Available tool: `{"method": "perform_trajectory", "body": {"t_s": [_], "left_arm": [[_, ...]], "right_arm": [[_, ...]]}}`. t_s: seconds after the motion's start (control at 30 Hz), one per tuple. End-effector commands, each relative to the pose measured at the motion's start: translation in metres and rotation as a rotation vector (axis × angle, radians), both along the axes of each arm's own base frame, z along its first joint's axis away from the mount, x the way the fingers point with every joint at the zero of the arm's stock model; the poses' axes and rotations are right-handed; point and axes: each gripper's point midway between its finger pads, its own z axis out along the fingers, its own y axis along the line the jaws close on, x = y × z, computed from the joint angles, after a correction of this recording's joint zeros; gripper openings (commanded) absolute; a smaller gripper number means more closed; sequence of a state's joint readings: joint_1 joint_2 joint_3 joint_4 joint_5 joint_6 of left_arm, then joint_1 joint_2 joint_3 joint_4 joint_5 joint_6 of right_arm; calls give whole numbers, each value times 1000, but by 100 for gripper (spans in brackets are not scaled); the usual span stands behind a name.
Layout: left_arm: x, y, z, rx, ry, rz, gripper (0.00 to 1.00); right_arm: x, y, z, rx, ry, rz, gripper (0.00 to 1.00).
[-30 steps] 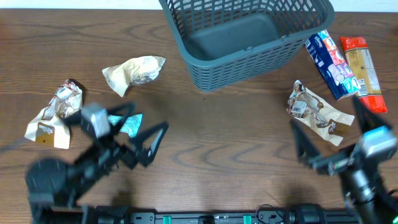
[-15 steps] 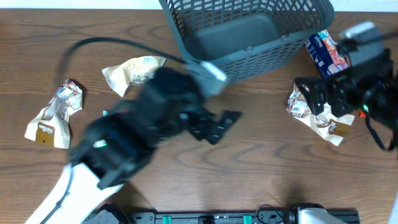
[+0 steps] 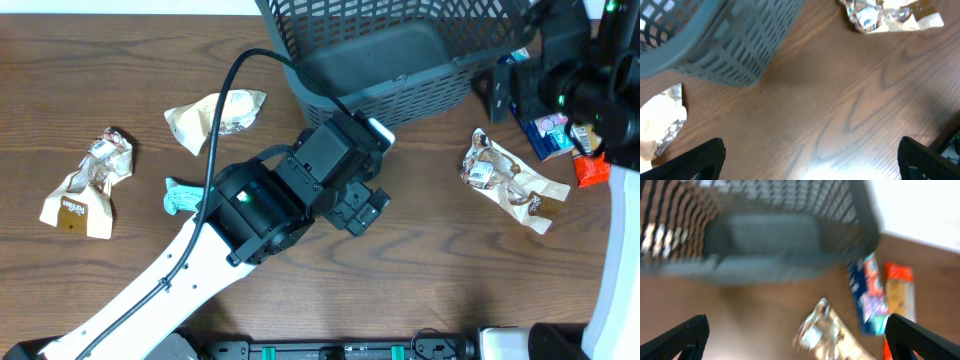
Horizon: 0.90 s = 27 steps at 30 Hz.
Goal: Pack container
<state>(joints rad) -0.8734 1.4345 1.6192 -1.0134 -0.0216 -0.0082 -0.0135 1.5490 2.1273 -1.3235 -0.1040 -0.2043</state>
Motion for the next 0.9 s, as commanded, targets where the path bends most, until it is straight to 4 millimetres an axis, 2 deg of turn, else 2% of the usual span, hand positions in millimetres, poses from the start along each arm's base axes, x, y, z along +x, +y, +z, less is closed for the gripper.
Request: {"method": "perform_trajectory", "body": {"t_s": [0.0,0.1,0.2,0.33,0.43,0.53,0.6,0.7,0.77,0.87], "left_arm": [[-4,-3,6,-30,26,10,99],[-8,-5,5,-39,48,-2,99],[-13,-9,3,-55,75,-25,99],[-24,-18,4,-98,126,-72,99],[-24,-27,11,-144,121,-97,99],[-31,-37,14,-187,149,-122,99],[-40,-43,8,-173,174,-139,99],[-53,-54,-11,-88,181,-164,99],[-55,-58,-23,-25,154,-160,99],[-57,-66,-28,0,131,-170,99]], "right_arm": [[13,-23,19,44,-86,-65,99],[27,-29,38,125,-181,4,99],[38,-29,41,214,-209,75,99],[57,-19,20,309,-152,136,99],[72,-10,1,328,-105,160,99],[83,2,-6,340,-93,198,99],[89,8,-4,338,-105,217,99],[97,12,5,329,-141,234,99],[100,12,11,333,-153,240,99],[101,14,11,339,-145,242,99]]}}
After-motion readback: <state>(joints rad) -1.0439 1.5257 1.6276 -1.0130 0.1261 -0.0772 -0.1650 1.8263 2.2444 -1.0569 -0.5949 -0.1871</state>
